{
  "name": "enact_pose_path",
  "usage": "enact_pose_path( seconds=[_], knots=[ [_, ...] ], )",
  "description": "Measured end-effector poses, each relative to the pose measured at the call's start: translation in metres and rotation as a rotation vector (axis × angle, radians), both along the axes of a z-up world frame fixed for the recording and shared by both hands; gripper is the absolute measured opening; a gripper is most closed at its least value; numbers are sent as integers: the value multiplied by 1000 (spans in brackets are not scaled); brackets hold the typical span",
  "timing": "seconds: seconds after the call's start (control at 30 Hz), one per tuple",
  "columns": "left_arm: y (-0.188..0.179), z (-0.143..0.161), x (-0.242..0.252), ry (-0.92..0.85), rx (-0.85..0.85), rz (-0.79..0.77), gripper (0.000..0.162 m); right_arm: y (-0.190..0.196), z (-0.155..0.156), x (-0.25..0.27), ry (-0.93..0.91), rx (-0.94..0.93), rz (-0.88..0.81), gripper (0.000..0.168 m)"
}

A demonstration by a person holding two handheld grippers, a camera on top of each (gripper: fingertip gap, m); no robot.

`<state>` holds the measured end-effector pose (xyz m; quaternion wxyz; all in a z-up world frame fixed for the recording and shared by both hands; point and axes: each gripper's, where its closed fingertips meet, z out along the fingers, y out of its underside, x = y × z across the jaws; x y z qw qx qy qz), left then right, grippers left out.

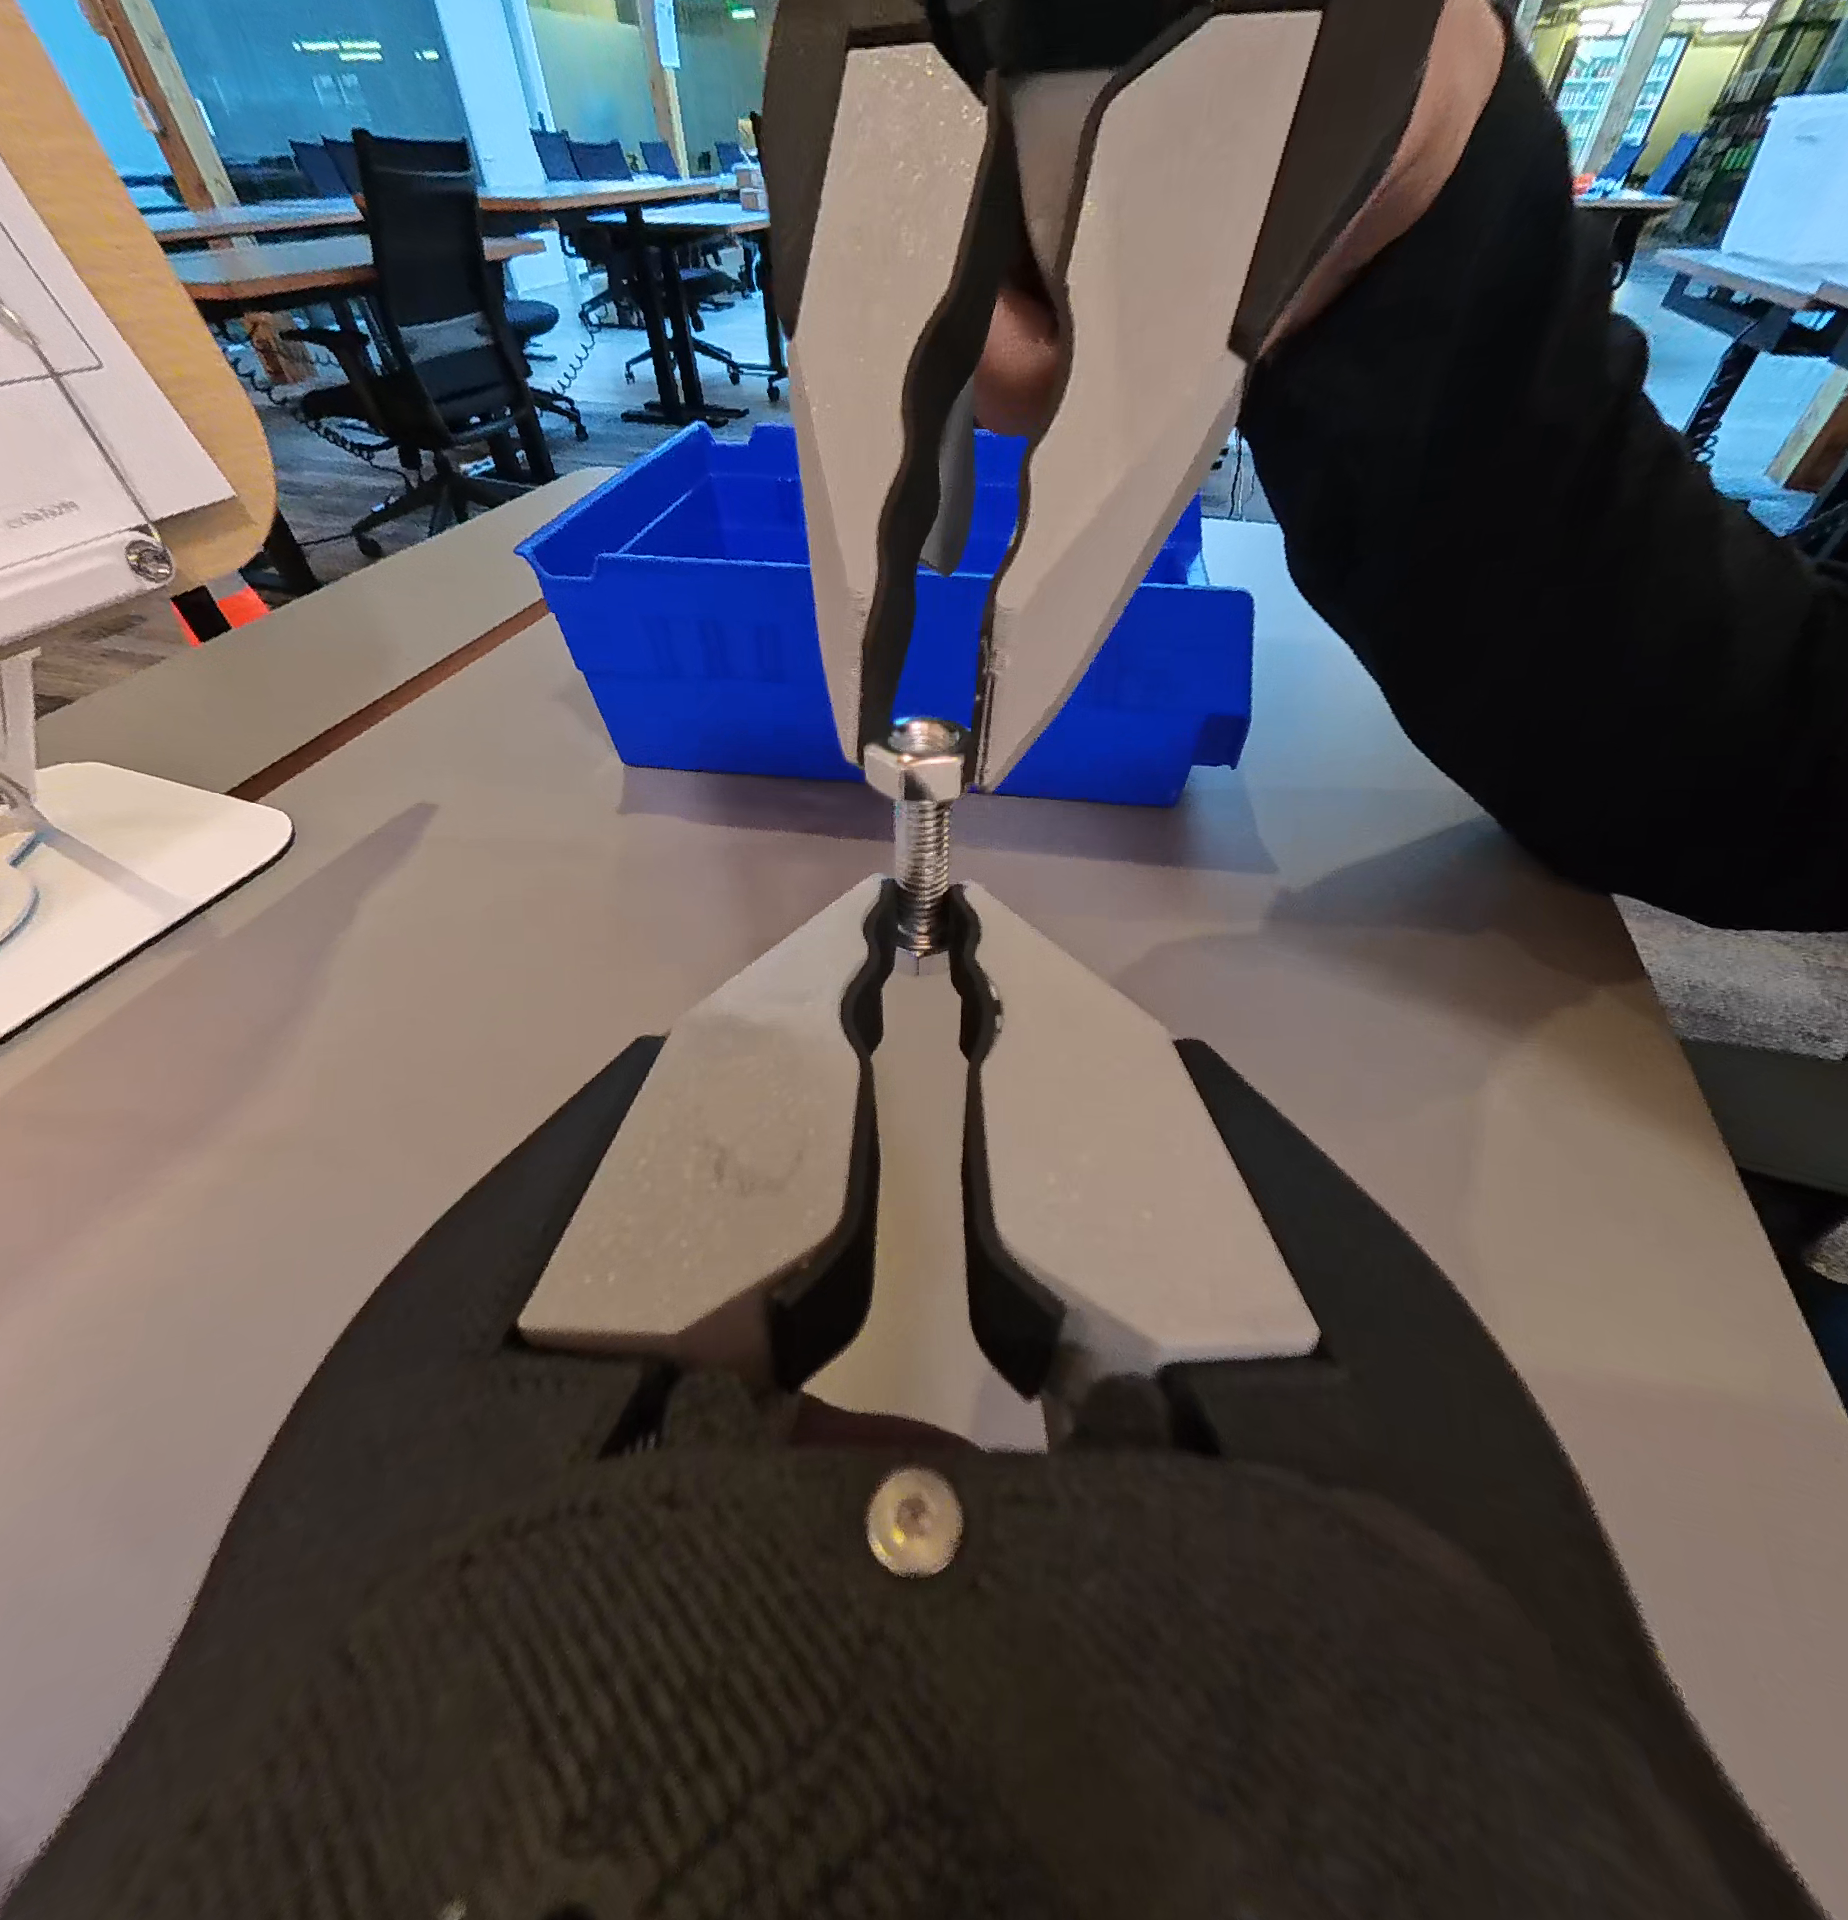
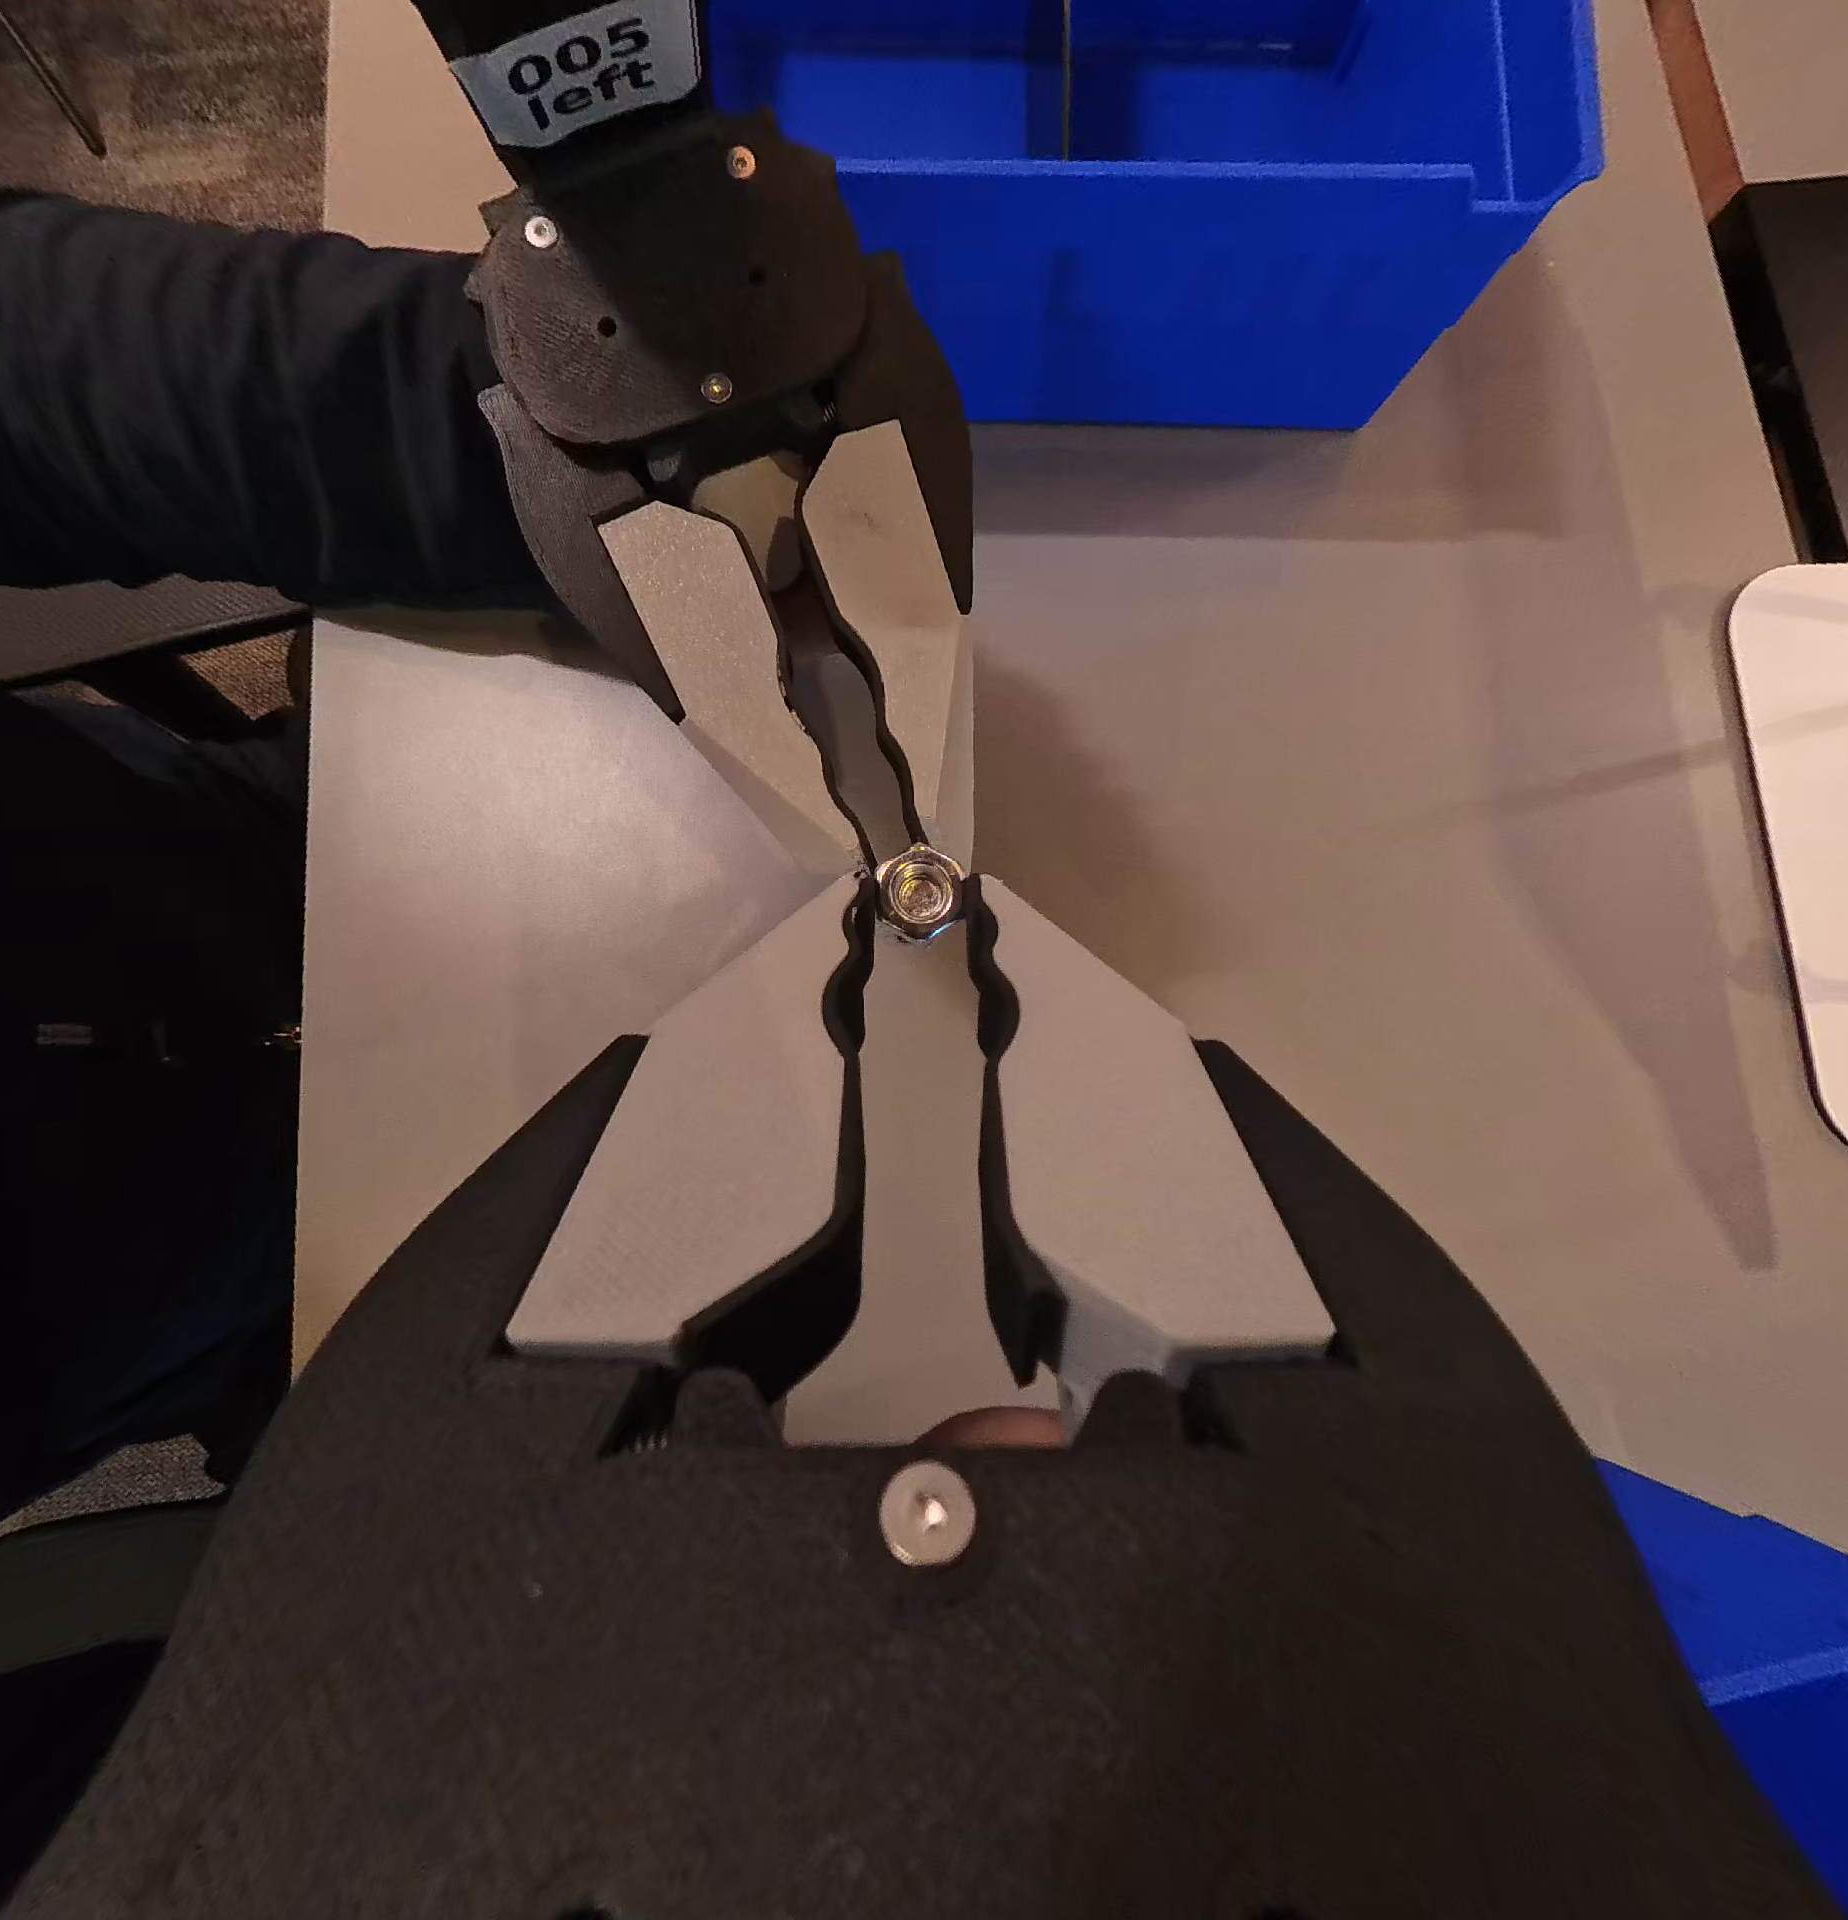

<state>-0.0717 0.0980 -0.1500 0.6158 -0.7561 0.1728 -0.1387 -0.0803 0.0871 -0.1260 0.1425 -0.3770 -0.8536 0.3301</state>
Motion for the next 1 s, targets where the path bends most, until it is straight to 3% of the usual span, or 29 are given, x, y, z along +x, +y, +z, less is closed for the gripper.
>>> enact_pose_path(
  seconds=[0.6, 0.83, 1.0],
  knots=[
    [0, 2, -1, -3, 5, 7, 7, -1, -4, 0, -9, 14, 5, 19],
    [-1, 8, -8, -29, 26, 30, 7, 8, 31, -4, 143, -82, -42, 39],
    [-1, 15, -17, -57, 52, 67, 7, -1, 67, -8, 350, -315, -63, 48]
  ],
)
